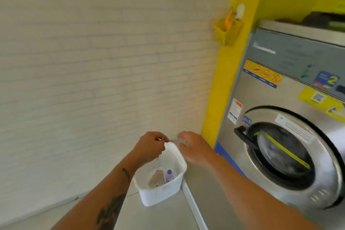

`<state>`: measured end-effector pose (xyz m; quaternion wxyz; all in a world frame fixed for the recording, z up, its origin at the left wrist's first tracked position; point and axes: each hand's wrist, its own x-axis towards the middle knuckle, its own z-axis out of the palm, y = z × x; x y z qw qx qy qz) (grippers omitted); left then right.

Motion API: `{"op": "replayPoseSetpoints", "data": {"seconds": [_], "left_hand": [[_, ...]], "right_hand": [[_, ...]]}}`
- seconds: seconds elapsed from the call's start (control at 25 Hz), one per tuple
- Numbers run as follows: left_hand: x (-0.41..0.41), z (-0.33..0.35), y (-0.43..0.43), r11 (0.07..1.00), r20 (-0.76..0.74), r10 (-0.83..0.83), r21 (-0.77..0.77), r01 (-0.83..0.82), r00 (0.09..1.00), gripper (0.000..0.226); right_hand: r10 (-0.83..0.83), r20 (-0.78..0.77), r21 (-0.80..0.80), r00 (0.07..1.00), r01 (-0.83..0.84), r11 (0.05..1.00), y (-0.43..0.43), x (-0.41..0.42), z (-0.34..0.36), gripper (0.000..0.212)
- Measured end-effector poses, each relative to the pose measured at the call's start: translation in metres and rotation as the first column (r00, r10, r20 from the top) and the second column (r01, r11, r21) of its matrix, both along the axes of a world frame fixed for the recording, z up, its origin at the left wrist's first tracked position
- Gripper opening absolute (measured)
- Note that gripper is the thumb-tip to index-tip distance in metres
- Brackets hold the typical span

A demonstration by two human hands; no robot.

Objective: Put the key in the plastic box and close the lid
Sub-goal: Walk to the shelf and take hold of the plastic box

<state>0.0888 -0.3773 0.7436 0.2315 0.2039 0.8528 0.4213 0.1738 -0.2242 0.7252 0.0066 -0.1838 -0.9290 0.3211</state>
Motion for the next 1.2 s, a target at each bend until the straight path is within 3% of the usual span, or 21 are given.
{"op": "replayPoseSetpoints", "data": {"seconds": [0.24, 0.56, 0.92, 1.2], "left_hand": [[0.005, 0.034, -0.174, 0.961, -0.012, 0.267, 0.081, -0.266, 0.963, 0.034], [0.014, 0.045, -0.469, 0.824, -0.032, 0.565, 0.069, -0.562, 0.824, 0.031], [0.029, 0.061, -0.755, 0.514, -0.09, 0.857, 0.076, -0.855, 0.507, 0.028], [-0.014, 0.067, -0.93, 0.322, -0.223, 0.924, 0.015, -0.946, 0.311, 0.027]], "right_hand": [[0.285, -0.033, -0.007, 0.958, -0.285, 0.959, -0.151, -0.042, 0.04, 0.04], [0.557, -0.06, -0.033, 0.829, -0.559, 0.828, -0.433, -0.088, 0.06, 0.04], [0.822, -0.056, 0.016, 0.566, -0.823, 0.568, -0.732, -0.14, 0.082, 0.043], [0.932, -0.085, 0.044, 0.352, -0.933, 0.357, -0.928, -0.222, 0.08, 0.043]]}}
